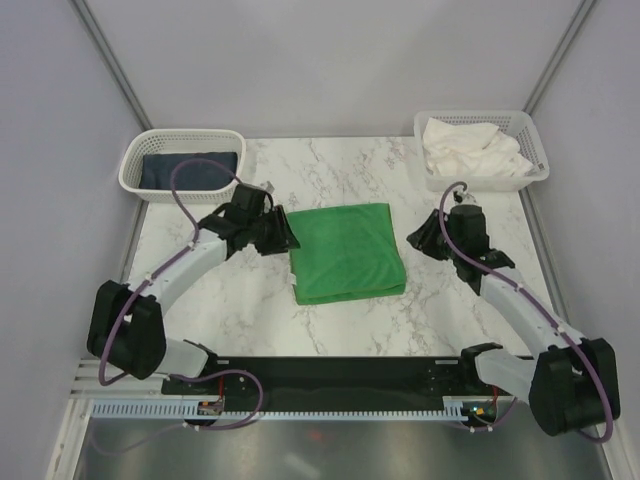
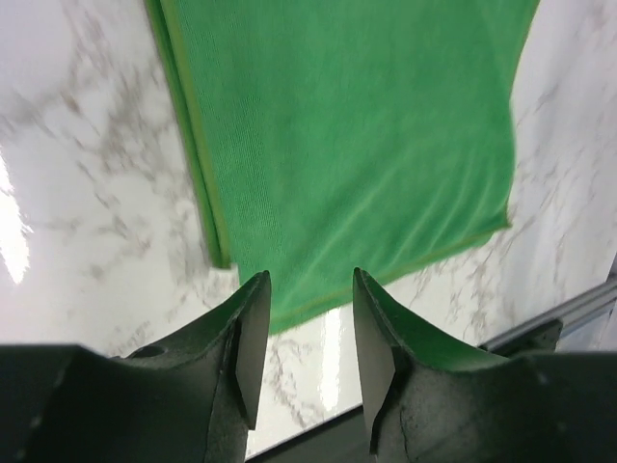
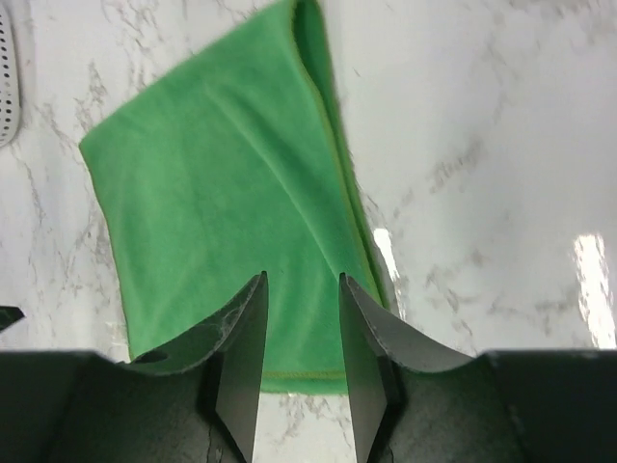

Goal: Fold and stack the towels
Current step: Fold the towel

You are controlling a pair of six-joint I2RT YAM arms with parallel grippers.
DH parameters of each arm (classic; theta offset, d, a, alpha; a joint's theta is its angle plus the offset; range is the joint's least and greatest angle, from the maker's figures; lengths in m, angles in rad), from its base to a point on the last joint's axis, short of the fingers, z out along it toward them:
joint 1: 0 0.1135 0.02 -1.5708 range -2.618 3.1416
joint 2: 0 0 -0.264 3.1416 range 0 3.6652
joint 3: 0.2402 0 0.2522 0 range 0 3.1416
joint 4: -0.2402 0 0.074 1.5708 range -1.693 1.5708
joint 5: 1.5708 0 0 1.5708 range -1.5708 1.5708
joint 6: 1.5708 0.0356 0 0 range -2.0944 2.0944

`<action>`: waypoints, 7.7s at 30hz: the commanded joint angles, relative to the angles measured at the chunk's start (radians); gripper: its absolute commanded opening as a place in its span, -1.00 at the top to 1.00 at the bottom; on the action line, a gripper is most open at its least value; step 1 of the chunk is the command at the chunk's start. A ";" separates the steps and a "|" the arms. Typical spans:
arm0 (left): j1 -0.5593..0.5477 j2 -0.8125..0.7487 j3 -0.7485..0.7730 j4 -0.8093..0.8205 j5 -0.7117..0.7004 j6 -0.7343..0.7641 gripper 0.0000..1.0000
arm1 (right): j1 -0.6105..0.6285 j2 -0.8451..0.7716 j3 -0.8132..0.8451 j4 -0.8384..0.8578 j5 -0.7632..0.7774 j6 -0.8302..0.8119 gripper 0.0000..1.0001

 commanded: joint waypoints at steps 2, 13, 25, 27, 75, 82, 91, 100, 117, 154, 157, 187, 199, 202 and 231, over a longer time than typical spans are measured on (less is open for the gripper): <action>0.104 0.046 0.138 -0.002 -0.052 0.128 0.03 | -0.007 0.223 0.193 0.057 -0.072 -0.169 0.15; 0.216 0.394 0.411 0.121 0.119 0.240 -0.12 | -0.037 0.723 0.646 0.089 -0.202 -0.374 -0.06; 0.226 0.607 0.506 0.147 0.130 0.312 -0.16 | -0.086 0.984 0.807 0.046 -0.353 -0.535 -0.07; 0.230 0.621 0.514 0.149 0.130 0.330 -0.16 | -0.105 1.016 0.824 0.048 -0.393 -0.546 -0.07; 0.265 0.750 0.570 0.132 0.290 0.490 0.45 | -0.160 1.182 0.939 0.050 -0.742 -0.664 0.13; 0.268 0.749 0.589 0.110 0.308 0.485 0.95 | -0.165 1.163 0.941 0.031 -0.720 -0.669 0.88; 0.276 0.629 0.621 0.084 0.351 0.471 0.95 | -0.162 0.986 0.934 0.037 -0.616 -0.595 1.00; 0.276 0.384 0.696 0.058 0.394 0.416 0.95 | -0.160 0.696 0.890 0.086 -0.548 -0.491 1.00; 0.259 -0.040 0.607 0.035 0.592 0.358 0.95 | -0.154 0.156 0.752 0.085 -0.533 -0.385 1.00; 0.284 0.957 1.199 -0.100 0.391 0.557 0.95 | -0.156 1.065 0.933 0.487 -0.531 -0.301 1.00; 0.284 0.946 1.179 -0.064 0.396 0.557 0.96 | -0.154 1.100 0.963 0.465 -0.539 -0.330 1.00; 0.215 0.528 0.549 0.207 0.448 0.565 0.95 | -0.171 0.818 0.622 0.470 -0.548 -0.403 1.00; 0.170 0.411 0.380 0.232 0.443 0.553 0.95 | -0.178 0.715 0.480 0.476 -0.530 -0.403 1.00; 0.164 0.385 0.331 0.261 0.394 0.540 0.95 | -0.185 0.686 0.430 0.476 -0.513 -0.396 1.00; 0.107 0.221 0.170 0.209 0.233 0.501 0.17 | -0.192 0.458 0.232 0.329 -0.371 -0.371 0.17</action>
